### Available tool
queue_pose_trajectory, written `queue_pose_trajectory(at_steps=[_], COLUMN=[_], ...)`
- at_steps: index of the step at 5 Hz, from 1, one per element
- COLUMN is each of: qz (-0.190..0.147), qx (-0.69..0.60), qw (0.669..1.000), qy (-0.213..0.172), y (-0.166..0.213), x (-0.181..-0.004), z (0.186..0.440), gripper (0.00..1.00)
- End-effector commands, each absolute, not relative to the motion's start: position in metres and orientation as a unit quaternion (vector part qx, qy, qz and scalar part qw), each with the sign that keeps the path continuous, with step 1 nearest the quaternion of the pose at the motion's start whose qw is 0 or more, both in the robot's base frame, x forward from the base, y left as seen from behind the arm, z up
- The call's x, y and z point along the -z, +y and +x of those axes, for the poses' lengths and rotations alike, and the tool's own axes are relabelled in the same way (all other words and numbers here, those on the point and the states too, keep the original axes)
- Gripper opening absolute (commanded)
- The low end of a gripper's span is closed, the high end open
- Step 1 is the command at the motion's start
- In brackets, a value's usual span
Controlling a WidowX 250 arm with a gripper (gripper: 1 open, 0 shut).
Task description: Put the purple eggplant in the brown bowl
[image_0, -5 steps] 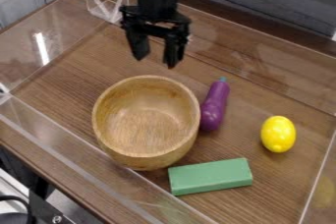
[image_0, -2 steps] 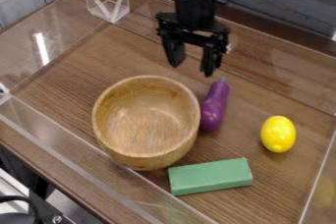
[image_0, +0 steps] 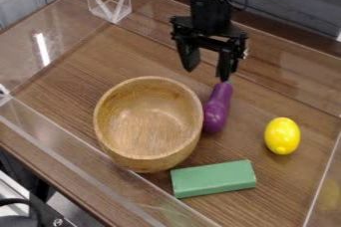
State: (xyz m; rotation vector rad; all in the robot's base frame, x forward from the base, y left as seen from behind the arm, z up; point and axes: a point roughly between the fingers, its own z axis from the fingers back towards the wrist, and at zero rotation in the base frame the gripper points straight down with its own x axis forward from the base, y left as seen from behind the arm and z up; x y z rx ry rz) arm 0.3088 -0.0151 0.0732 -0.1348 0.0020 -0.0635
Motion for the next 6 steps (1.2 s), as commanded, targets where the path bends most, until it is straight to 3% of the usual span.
queue_pose_trajectory(at_steps=[1,6], qz=[-0.066,-0.050], qx=[0.034,0.035], qw=[0.997,0.998], qy=[-0.023,-0.008], y=[-0.021,-0.034], x=[-0.082,-0.051], z=[0.314,0.319], gripper=[1.00,1.00])
